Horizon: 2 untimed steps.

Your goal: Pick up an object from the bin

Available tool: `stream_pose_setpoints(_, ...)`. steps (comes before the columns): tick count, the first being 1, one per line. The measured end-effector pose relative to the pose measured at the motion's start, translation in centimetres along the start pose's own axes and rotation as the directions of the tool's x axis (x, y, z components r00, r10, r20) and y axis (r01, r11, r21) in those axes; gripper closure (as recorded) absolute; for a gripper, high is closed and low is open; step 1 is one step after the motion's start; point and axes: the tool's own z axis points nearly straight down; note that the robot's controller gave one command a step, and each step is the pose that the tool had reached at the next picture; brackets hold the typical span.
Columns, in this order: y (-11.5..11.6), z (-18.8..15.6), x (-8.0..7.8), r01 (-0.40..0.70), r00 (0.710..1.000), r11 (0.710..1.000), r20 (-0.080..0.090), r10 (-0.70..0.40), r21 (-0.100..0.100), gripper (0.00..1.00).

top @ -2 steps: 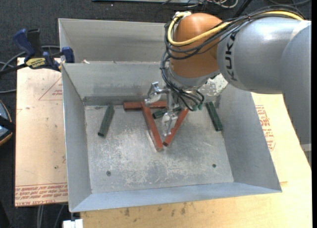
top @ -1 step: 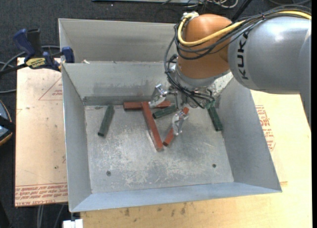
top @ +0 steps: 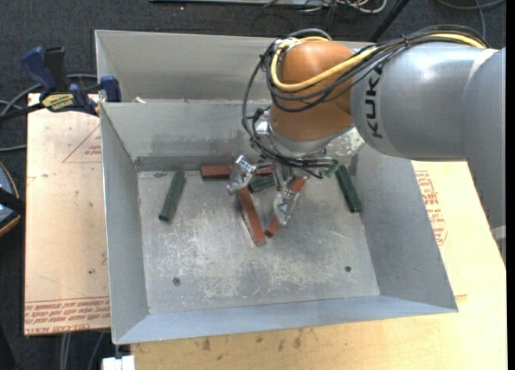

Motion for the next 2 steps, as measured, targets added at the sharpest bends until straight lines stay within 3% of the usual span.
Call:
stream_pose_setpoints(1,-1.47,3.32,4.68,-0.119,0.993,0.993,0.015,0.119,-0.001,1.00)
stream_pose_setpoints(2,-1.48,3.32,4.69,-0.119,0.993,0.993,0.014,0.119,-0.001,1.00)
